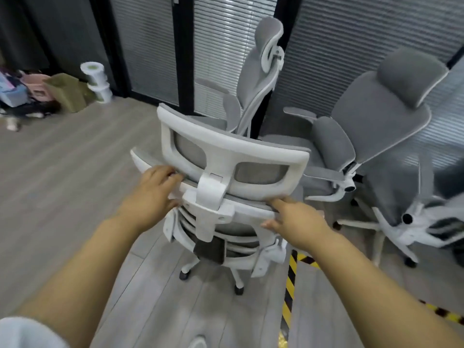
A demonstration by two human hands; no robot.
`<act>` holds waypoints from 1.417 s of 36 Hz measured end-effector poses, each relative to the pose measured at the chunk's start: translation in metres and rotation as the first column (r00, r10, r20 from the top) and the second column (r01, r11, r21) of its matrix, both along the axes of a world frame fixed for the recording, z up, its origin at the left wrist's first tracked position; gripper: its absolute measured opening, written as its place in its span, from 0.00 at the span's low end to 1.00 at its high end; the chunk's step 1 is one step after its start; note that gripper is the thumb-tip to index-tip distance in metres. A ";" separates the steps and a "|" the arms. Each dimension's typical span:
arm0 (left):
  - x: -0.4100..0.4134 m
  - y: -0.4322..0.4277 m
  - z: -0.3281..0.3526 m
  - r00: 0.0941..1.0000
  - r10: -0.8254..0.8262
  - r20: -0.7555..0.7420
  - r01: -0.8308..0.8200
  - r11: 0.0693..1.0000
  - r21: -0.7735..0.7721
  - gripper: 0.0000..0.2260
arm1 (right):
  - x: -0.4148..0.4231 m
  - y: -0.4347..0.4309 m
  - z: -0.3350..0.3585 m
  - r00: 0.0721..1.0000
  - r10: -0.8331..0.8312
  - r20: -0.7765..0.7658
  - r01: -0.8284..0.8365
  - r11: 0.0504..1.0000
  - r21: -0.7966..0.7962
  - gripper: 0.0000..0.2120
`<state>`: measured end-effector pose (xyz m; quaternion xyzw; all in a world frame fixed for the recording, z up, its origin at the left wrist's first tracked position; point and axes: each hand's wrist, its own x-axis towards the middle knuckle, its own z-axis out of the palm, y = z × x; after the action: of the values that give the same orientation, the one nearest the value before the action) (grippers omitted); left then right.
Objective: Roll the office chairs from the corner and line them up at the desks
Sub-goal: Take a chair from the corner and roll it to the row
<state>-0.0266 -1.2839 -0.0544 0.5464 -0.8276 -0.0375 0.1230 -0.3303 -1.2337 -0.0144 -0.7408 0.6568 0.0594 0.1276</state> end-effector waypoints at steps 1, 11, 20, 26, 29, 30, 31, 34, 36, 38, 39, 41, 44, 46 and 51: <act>0.000 -0.002 -0.002 1.000 -0.010 -0.008 0.009 1.000 -0.022 0.26 | 0.000 0.003 -0.001 1.000 -0.011 0.004 0.011 1.000 -0.010 0.24; -0.004 0.010 -0.007 0.991 -0.066 -0.119 0.053 0.992 -0.113 0.24 | 0.005 0.034 -0.009 0.995 -0.101 -0.005 0.100 0.992 -0.079 0.23; 0.001 0.068 -0.003 0.986 -0.096 -0.138 0.071 0.981 -0.180 0.22 | 0.018 0.102 -0.006 0.981 -0.182 0.060 0.188 0.977 -0.106 0.24; 0.001 0.121 -0.005 0.982 -0.111 -0.154 0.082 0.979 -0.185 0.22 | 0.021 0.168 -0.007 0.967 -0.236 0.091 0.247 0.960 -0.134 0.26; -0.001 0.150 -0.006 0.978 -0.115 -0.177 0.084 0.981 -0.174 0.22 | 0.022 0.203 -0.010 0.955 -0.273 0.114 0.289 0.944 -0.160 0.26; -0.002 0.160 -0.007 0.976 -0.122 -0.179 0.090 0.980 -0.177 0.22 | 0.023 0.215 -0.012 0.949 -0.287 0.130 0.307 0.936 -0.172 0.26; -0.002 0.170 -0.007 0.975 -0.130 -0.182 0.098 0.979 -0.177 0.22 | 0.023 0.227 -0.013 0.941 -0.307 0.143 0.329 0.928 -0.176 0.27; -0.002 0.198 -0.006 0.968 -0.160 -0.192 0.130 0.979 -0.158 0.21 | 0.026 0.264 -0.015 0.912 -0.372 0.171 0.400 0.900 -0.176 0.27; 0.000 0.214 -0.004 0.964 -0.173 -0.201 0.144 0.978 -0.150 0.21 | 0.029 0.287 -0.014 0.893 -0.408 0.192 0.440 0.881 -0.173 0.26; 0.001 0.229 0.000 0.961 -0.189 -0.202 0.164 0.977 -0.135 0.20 | 0.034 0.307 -0.013 0.873 -0.445 0.199 0.477 0.865 -0.158 0.26; 0.002 0.235 0.001 0.958 -0.204 -0.203 0.181 0.975 -0.129 0.20 | 0.037 0.317 -0.013 0.864 -0.463 0.197 0.494 0.855 -0.155 0.27; 0.005 0.245 0.002 0.946 -0.247 -0.209 0.223 0.966 -0.131 0.20 | 0.044 0.336 -0.012 0.844 -0.499 0.197 0.530 0.832 -0.163 0.27; 0.010 0.257 0.001 0.929 -0.308 -0.205 0.283 0.948 -0.144 0.21 | 0.058 0.363 -0.014 0.796 -0.561 0.228 0.600 0.780 -0.178 0.25; 0.013 0.265 0.002 0.918 -0.351 -0.183 0.325 0.933 -0.158 0.21 | 0.068 0.379 -0.015 0.761 -0.600 0.247 0.644 0.744 -0.179 0.25; 0.026 0.284 0.003 0.885 -0.426 -0.188 0.399 0.902 -0.167 0.21 | 0.102 0.419 -0.015 0.611 -0.706 0.359 0.785 0.599 -0.159 0.26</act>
<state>-0.0005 -0.9998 -0.0514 0.3414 -0.9068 -0.0717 0.2368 -0.2281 -0.8150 -0.0297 -0.4055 0.8855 -0.1977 0.1110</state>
